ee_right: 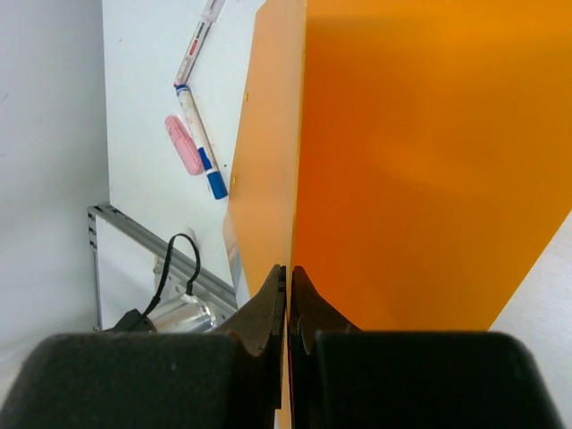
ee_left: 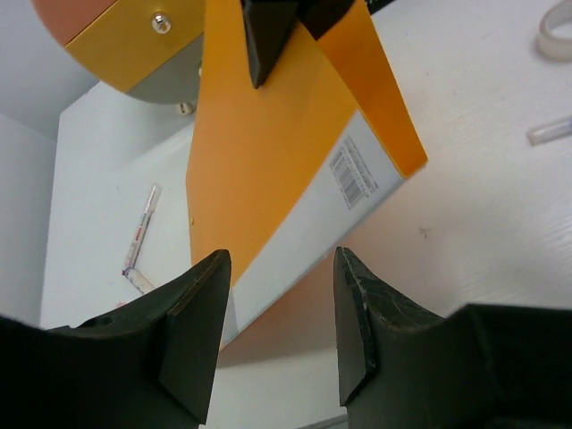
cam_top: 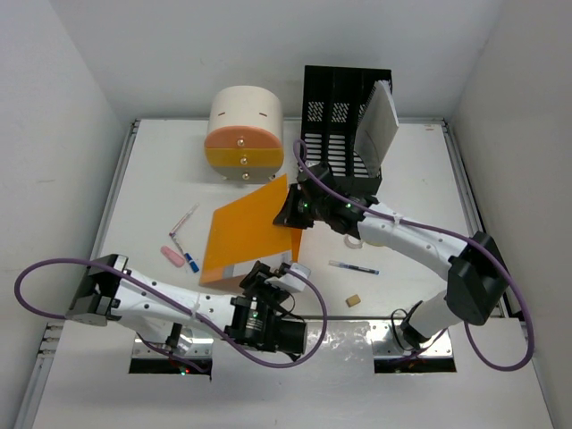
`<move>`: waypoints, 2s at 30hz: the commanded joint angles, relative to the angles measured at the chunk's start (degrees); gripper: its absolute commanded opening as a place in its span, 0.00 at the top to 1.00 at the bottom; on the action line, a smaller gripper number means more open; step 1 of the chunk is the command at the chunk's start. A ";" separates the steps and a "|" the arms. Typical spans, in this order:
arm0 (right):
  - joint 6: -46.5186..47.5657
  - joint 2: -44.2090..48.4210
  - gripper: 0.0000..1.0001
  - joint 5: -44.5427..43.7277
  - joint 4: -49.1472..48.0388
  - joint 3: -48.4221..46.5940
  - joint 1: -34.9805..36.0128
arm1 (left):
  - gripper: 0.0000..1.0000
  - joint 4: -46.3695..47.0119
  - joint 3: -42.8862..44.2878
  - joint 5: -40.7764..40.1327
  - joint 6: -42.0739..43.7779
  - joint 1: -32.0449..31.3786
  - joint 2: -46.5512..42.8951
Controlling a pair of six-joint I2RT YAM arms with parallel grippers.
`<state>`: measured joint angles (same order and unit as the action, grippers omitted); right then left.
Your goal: Organize the desk
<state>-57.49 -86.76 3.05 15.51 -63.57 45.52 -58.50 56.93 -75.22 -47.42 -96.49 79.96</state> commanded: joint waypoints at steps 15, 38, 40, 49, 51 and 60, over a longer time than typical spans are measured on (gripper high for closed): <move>-0.42 -0.25 1.00 3.54 -1.18 -6.56 -0.17 | 0.55 12.43 -3.75 7.63 1.53 -4.76 -3.76; -7.19 8.80 1.00 7.94 -3.64 0.29 -0.17 | 0.61 -16.91 -0.50 -13.64 -40.12 0.42 19.61; -7.02 9.67 1.00 7.94 -3.03 0.29 -0.25 | 0.73 -16.91 -0.59 -13.72 -40.65 0.60 19.70; -1.75 11.35 0.56 2.76 4.87 -0.58 -0.25 | 1.00 -17.00 2.13 -14.43 -37.49 0.60 19.88; 1.41 11.70 0.33 -1.89 9.61 -2.60 -0.17 | 1.00 -17.00 2.49 -14.34 -36.69 0.60 19.71; 3.09 18.28 0.16 -15.53 17.89 -1.30 -0.17 | 1.00 -16.91 2.75 -13.73 -35.99 0.77 19.44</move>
<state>-55.20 -71.94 -7.14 31.79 -65.06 45.17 -75.79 58.11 -84.73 -82.91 -96.27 100.40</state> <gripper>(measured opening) 0.833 0.005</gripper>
